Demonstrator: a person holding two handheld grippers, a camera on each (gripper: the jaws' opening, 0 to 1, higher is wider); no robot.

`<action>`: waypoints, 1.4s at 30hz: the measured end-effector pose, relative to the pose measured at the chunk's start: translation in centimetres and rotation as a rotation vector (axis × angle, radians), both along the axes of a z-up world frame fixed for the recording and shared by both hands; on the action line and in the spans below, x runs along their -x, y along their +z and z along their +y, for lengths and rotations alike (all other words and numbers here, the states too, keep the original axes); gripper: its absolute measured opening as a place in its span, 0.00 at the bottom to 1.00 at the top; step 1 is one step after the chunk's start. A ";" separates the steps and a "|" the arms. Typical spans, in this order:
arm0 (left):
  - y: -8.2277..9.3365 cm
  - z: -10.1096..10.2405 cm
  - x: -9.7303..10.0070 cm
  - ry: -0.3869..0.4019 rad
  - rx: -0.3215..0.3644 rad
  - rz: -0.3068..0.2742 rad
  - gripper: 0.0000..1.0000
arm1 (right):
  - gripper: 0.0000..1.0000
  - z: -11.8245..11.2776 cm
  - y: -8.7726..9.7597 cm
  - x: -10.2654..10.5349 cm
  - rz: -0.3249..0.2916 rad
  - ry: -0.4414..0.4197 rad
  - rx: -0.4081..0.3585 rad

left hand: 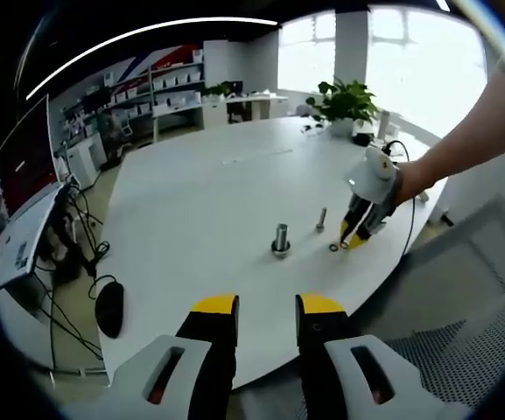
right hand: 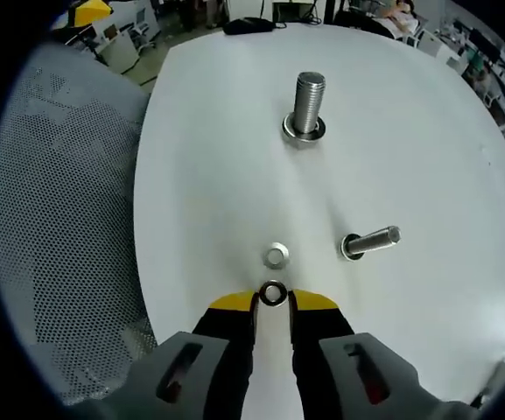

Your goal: Place the washer onto the threaded stud by aligning its center hole with the stud, sliding it down to the base, and recovering from edge contact or off-axis alignment until the washer reaches the visible bottom stop.

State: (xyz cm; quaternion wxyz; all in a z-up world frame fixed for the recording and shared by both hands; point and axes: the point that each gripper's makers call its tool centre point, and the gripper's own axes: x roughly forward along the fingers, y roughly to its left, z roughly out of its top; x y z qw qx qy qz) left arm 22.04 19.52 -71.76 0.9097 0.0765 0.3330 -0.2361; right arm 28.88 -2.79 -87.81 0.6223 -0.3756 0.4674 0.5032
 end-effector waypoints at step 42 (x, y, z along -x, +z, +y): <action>0.8 -0.4 -0.2 -0.013 0.028 -0.031 0.24 | 0.15 -0.1 -0.2 0.0 -0.032 -0.163 0.175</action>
